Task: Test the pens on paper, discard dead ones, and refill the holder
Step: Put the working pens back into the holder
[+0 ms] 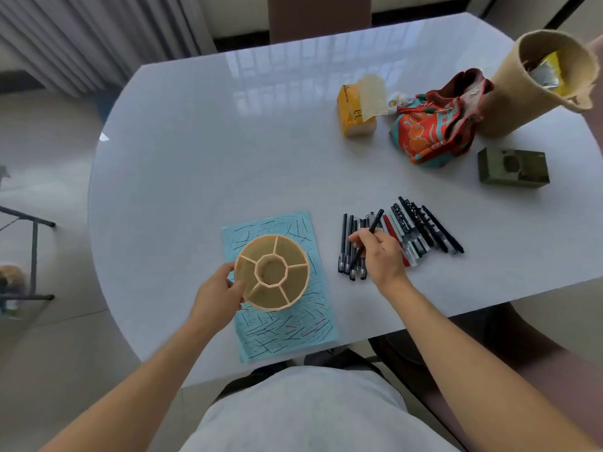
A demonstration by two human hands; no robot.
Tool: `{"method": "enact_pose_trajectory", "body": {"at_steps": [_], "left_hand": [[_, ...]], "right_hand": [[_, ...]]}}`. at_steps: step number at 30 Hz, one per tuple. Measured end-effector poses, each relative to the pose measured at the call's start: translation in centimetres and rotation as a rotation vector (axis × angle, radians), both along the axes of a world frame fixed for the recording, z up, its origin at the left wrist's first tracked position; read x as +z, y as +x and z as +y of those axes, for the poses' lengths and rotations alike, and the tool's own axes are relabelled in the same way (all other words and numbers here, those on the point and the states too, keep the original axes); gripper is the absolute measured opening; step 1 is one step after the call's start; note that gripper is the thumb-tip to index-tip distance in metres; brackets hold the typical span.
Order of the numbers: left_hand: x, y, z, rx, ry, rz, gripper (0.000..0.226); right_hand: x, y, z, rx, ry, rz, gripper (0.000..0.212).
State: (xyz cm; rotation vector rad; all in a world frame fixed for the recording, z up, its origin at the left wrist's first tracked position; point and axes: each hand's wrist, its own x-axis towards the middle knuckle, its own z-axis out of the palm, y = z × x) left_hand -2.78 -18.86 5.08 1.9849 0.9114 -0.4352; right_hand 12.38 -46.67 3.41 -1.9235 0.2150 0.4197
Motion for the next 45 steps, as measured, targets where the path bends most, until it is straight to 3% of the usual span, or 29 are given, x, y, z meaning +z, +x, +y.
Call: {"method": "enact_pose_trajectory", "body": {"at_steps": [6,10,14,19,23,27,30,42,45], "left_hand": [[-0.1,-0.1,0.6,-0.020,0.007,-0.009,0.035],[-0.3,0.0,1.2,-0.031,0.060,-0.030,0.034],[-0.6,0.1,1.4,-0.041,0.105,-0.042,0.034],[-0.8,0.0,1.3,-0.042,0.087,-0.033,0.032],[-1.0,-0.1,1.1,-0.053,0.084,-0.030,0.033],[-1.2,-0.1,1.1,-0.055,0.085,-0.027,0.033],[-1.2,0.0,1.2,-0.061,0.091,-0.024,0.032],[-1.1,0.1,1.0,-0.057,0.082,-0.004,0.032],[-1.1,0.1,1.0,-0.065,0.085,-0.001,0.033]], "right_hand": [[2.4,-1.1,5.2,0.175,0.263,-0.033,0.033],[2.3,-1.7,7.2,0.345,0.060,-0.157,0.026],[1.3,-2.3,7.0,0.505,-0.093,-0.113,0.017],[-0.1,-2.5,4.1,0.276,0.008,-0.099,0.023],[-1.9,-0.7,1.5,0.116,-0.428,-0.138,0.015],[-3.3,0.7,1.0,0.222,-0.712,-0.092,0.041],[-3.9,0.9,1.8,0.327,-0.880,-0.097,0.046],[-3.1,1.3,4.5,0.512,-1.063,0.001,0.025],[-3.1,1.0,4.6,0.534,-1.009,0.027,0.023]]}}
